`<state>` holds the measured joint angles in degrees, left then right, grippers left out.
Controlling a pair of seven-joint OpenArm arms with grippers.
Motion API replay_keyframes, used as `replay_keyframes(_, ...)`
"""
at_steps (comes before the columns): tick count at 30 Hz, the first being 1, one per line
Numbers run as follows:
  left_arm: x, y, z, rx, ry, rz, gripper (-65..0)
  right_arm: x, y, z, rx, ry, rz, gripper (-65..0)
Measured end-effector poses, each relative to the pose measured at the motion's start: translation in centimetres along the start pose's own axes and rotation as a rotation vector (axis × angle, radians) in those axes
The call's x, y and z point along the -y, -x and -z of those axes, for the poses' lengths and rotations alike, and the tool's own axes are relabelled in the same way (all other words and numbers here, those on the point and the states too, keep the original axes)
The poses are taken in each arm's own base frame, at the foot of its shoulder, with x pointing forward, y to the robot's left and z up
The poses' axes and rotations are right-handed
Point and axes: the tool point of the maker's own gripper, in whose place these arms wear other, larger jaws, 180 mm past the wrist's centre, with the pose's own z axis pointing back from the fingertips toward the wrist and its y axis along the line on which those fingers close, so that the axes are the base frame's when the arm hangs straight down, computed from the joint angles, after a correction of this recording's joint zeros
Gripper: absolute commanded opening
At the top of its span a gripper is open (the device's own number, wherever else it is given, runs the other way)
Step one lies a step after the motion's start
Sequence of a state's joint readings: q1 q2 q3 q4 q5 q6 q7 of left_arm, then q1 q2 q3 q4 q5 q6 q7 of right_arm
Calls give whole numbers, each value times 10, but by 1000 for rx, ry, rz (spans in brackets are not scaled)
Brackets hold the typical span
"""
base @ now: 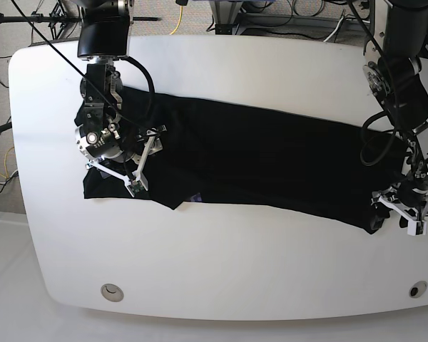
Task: Fold the T-shirt properly
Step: 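Lower the left gripper and regrasp the hem end lower on the shirt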
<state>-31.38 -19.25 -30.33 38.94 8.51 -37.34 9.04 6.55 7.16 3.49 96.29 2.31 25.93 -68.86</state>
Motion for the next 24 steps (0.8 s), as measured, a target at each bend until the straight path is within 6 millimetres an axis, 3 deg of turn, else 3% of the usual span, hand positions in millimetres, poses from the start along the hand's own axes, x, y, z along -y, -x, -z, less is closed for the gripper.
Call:
replay_keyframes(7, -5, 9, 7, 0, 9, -73, -165, 0, -1, 0, 2, 0, 0, -214)
replay_keyframes(12, -19, 12, 8, 23, -65, -110, -163, 0, -1, 0, 2, 1, 0, -214)
replay_keyframes(18, -19, 24, 11, -14, -90, -61, -163, 0, -1, 0, 2, 0, 0, -214)
replay_keyframes(24, -18, 21, 14, -10, -109, -20, -162, 0, -1, 0, 1, 1, 1, -214)
